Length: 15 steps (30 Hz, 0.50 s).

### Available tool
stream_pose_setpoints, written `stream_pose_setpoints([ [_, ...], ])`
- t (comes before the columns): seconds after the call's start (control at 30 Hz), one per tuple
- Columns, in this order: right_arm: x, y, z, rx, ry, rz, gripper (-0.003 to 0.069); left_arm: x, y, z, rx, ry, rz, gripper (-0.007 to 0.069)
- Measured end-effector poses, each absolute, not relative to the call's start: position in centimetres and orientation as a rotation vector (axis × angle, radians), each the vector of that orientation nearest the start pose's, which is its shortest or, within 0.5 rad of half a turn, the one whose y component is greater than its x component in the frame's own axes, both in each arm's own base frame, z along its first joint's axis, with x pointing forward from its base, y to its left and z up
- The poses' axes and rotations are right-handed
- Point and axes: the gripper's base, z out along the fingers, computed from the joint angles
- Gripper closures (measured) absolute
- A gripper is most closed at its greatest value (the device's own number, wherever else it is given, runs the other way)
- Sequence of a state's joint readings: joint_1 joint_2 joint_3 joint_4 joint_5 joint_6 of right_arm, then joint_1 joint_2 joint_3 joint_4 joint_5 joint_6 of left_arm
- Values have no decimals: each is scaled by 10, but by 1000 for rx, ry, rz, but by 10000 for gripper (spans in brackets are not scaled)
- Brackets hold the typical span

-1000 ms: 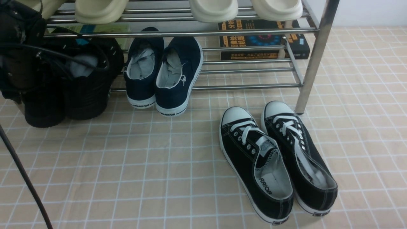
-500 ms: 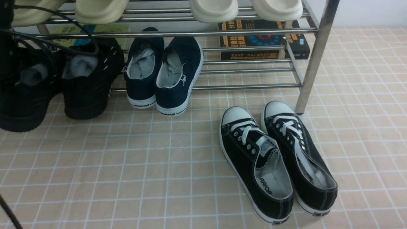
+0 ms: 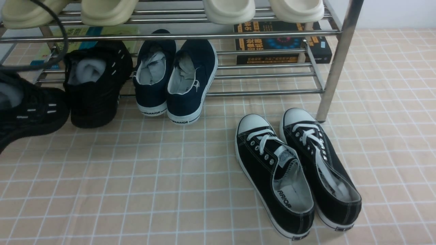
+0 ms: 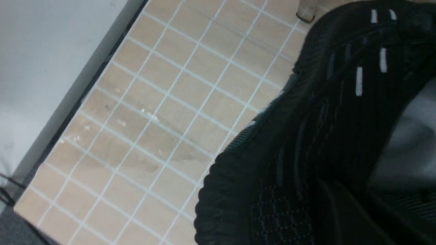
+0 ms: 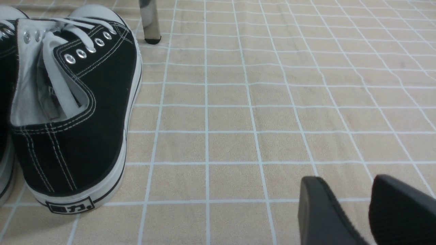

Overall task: Take the shoes off the shelf from the light coffee tablecloth by hand.
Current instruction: 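Set the held shoe down on the floor in front of the rack with the left gripper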

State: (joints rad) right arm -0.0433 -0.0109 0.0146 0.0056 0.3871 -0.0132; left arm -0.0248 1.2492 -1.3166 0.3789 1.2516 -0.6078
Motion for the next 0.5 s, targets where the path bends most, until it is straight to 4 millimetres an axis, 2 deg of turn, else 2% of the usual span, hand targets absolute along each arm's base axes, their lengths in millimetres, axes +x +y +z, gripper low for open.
stream_pose_setpoints([
  [0.1, 52, -2, 174, 32, 1874, -33, 419, 213, 26, 371, -793, 2456, 259, 607],
  [0.13, 52, -2, 174, 32, 1874, -33, 419, 212, 26, 370, -792, 2458, 259, 607],
  [0.23, 52, -2, 174, 32, 1874, -33, 419, 209, 25, 338, -858, 2448, 224, 607],
  [0.27, 52, -2, 174, 32, 1874, -33, 419, 209, 25, 337, -868, 2444, 220, 607],
  [0.3, 52, -2, 174, 32, 1874, -33, 419, 210, 24, 320, -887, 2435, 193, 607],
  [0.33, 52, -2, 174, 32, 1874, -33, 419, 210, 24, 318, -894, 2439, 195, 607],
  [0.37, 52, -2, 174, 32, 1874, -33, 419, 210, 23, 306, -910, 2426, 169, 606],
  [0.5, 52, -2, 174, 32, 1874, -33, 419, 209, 20, 280, -950, 2409, 107, 606],
])
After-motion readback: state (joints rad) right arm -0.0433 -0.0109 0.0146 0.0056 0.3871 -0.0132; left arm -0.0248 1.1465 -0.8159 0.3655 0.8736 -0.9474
